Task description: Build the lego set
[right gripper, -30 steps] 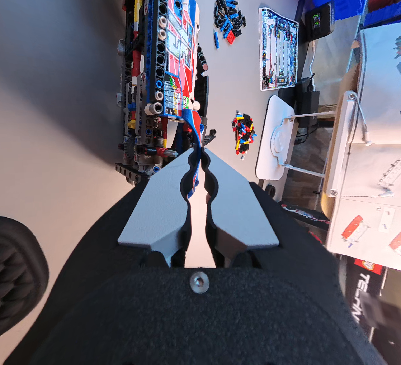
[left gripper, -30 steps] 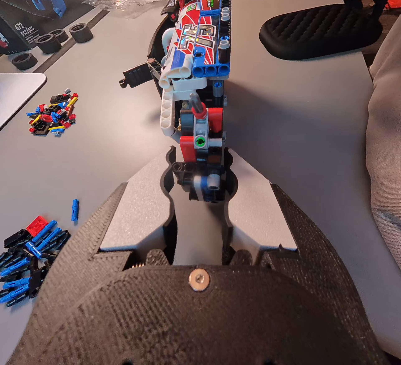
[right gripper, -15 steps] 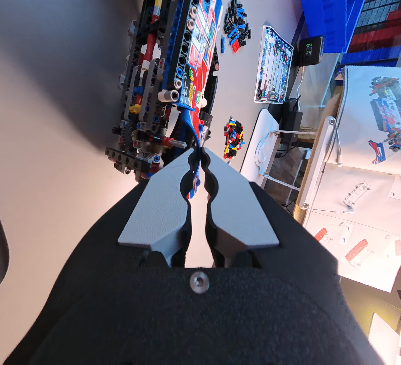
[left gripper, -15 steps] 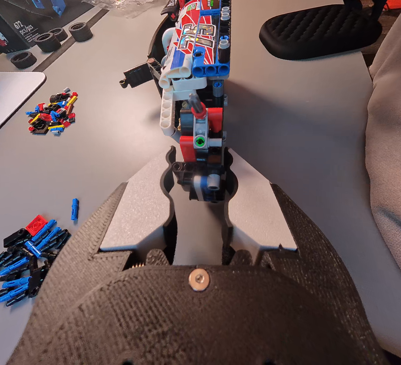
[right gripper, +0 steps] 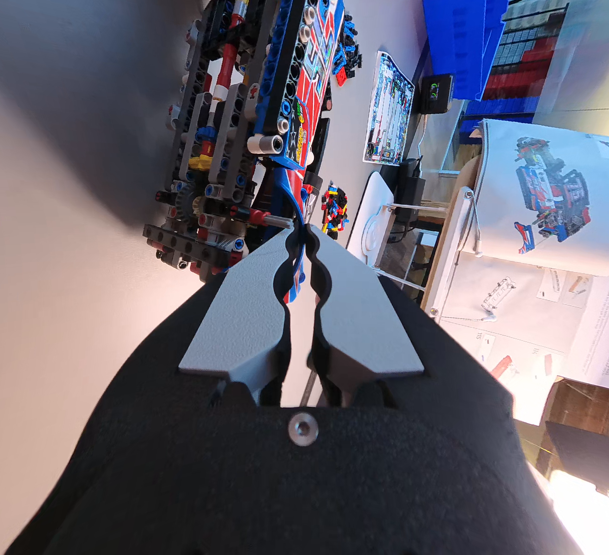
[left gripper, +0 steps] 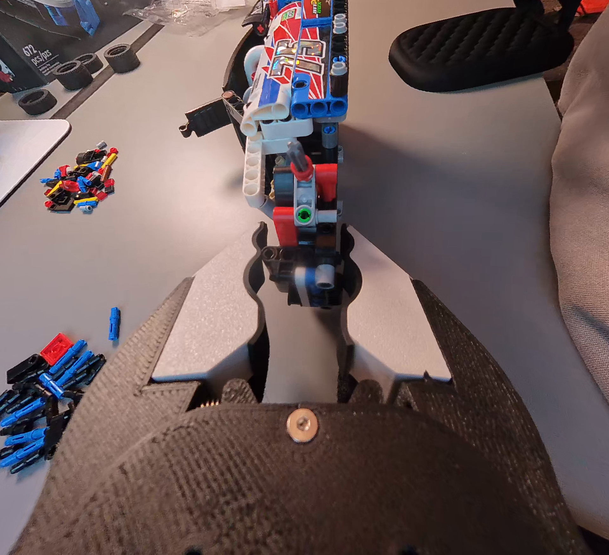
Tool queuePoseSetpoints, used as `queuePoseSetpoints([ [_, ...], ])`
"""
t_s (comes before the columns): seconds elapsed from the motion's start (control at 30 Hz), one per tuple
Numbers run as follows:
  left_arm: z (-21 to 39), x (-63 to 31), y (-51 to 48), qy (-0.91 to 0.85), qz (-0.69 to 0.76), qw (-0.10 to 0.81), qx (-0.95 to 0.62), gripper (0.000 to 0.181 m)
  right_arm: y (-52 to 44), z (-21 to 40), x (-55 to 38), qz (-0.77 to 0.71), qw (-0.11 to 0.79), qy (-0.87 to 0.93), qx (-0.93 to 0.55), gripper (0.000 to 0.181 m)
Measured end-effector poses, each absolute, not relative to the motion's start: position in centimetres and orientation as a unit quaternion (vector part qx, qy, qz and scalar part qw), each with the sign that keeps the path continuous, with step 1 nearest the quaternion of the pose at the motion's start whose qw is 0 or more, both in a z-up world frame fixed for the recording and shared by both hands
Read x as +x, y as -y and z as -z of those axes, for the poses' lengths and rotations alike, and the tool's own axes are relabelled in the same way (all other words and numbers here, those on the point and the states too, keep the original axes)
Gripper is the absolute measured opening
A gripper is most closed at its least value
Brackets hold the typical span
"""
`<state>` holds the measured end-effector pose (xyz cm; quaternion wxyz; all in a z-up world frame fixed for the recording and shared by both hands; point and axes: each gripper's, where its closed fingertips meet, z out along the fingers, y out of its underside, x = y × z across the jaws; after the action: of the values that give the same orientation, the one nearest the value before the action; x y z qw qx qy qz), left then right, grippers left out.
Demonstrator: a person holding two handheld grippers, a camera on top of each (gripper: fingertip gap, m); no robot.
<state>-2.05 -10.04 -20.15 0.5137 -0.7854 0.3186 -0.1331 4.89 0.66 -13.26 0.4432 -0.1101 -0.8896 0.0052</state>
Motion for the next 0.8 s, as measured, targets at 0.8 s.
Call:
queuePoseSetpoints([
  [0.8, 20.1, -2.0, 10.0, -0.320, 0.124, 0.515, -0.785, 0.043, -1.8, 12.3, 6.2, -0.063, 0.429, 0.869, -0.238, 0.000],
])
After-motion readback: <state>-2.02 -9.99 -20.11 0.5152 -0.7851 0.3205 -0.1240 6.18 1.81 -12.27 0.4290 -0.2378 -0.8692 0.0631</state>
